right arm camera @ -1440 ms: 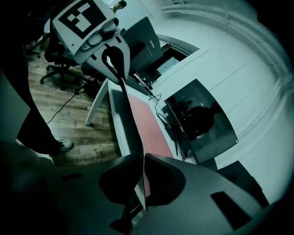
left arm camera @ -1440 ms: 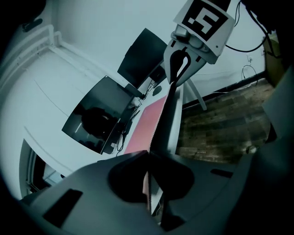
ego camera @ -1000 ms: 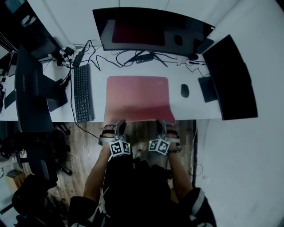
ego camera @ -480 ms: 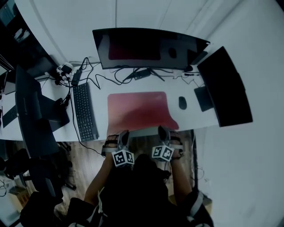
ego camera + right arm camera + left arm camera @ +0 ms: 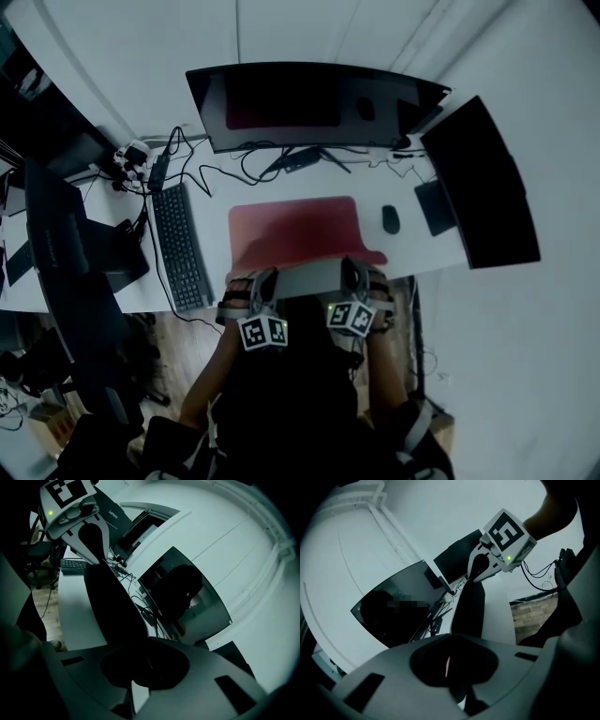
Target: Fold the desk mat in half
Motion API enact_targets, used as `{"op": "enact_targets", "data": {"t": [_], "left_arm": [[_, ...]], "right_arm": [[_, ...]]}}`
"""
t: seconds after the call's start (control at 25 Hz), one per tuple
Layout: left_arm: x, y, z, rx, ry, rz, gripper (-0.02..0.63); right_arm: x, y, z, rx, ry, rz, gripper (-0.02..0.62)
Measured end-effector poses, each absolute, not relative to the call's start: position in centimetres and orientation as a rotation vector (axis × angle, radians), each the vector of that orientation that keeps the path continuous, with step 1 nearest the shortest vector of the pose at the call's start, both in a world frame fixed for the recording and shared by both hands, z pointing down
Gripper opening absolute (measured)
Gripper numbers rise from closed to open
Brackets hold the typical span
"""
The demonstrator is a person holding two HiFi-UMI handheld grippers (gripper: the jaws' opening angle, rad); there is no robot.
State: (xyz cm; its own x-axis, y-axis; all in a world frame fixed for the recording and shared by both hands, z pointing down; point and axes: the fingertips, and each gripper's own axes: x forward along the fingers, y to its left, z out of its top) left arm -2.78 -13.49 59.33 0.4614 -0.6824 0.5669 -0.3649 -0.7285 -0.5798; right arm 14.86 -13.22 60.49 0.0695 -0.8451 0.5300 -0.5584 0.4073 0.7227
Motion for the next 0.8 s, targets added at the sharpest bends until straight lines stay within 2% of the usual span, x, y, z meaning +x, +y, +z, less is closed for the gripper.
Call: {"op": "enact_targets", "data": {"t": [0.8], "left_arm": [[-2.8, -30.6, 60.4, -2.254, 1.074, -1.232, 0.021]], "right_arm": [[15.0, -30.6, 61.7, 1.161, -1.704, -0.363, 0.020]]}}
